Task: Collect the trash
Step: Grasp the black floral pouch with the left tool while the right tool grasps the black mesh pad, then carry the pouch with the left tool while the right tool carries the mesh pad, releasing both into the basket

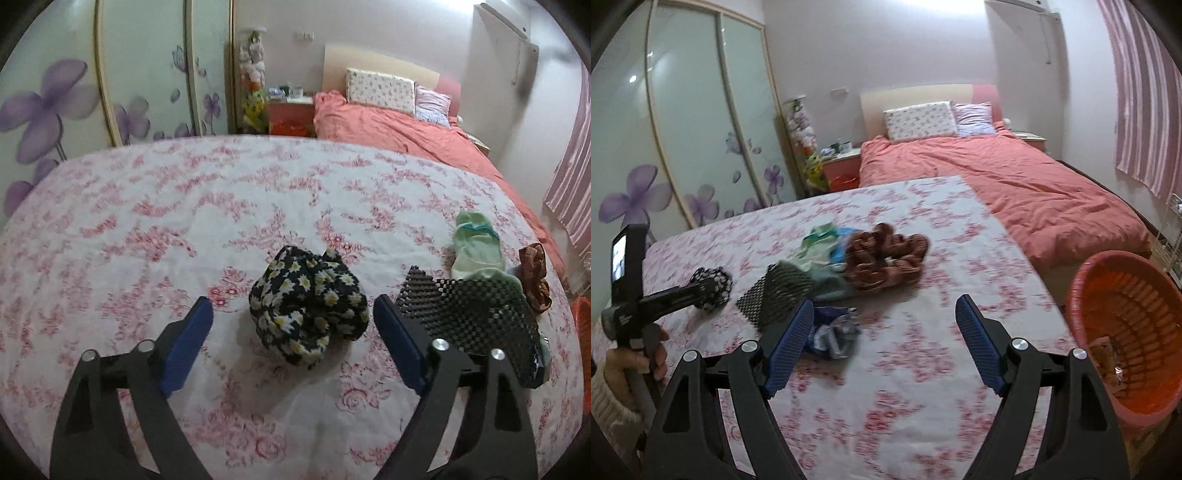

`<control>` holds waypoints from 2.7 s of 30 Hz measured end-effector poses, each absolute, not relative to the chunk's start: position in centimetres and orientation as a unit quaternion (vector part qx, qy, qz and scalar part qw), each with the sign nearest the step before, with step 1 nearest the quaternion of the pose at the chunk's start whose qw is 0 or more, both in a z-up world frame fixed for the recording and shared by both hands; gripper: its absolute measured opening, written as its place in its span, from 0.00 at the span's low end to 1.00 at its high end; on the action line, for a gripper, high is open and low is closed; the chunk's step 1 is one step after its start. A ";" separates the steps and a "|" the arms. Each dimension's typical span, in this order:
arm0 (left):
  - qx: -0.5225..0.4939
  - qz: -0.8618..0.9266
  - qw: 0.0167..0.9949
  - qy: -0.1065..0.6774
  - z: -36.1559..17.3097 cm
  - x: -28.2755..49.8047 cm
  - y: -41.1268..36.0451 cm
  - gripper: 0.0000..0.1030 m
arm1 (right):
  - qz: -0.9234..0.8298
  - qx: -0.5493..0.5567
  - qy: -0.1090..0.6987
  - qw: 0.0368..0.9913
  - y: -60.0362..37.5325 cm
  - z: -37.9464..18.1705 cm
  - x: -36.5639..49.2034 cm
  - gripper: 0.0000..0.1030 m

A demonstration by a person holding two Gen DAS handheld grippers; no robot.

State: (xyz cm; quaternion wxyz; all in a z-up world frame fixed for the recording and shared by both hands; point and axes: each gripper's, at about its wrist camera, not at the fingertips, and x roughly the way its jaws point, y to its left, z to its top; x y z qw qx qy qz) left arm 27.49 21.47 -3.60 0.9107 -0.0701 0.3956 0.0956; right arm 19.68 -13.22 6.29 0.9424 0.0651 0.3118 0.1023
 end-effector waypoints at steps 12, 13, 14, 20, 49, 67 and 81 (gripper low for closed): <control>-0.104 0.051 0.901 0.419 -5.2 29.0 22.5 0.35 | 0.144 0.047 0.330 0.932 -7.6 5.7 21.6 0.72; -0.107 0.047 0.901 0.418 -5.2 28.9 22.7 0.33 | 0.148 0.046 0.331 0.931 -7.2 5.6 21.7 0.70; -0.108 0.046 0.902 0.416 -5.0 28.9 22.9 0.31 | 0.154 0.044 0.334 0.929 -6.6 5.5 21.9 0.68; -0.104 0.045 0.908 0.402 -4.0 28.2 23.9 0.27 | 0.175 0.019 0.344 0.922 -3.5 5.0 23.0 0.54; -0.109 0.037 0.916 0.385 -2.4 26.8 25.3 0.26 | 0.158 -0.017 0.333 0.929 -0.5 5.2 24.9 0.08; -0.081 -0.012 0.930 0.359 0.9 25.1 19.7 0.26 | 0.116 0.059 0.241 0.962 -8.7 10.9 21.3 0.07; -0.044 -0.095 0.934 0.341 3.1 24.2 11.3 0.26 | 0.061 0.091 0.219 0.970 -15.2 11.1 19.5 0.07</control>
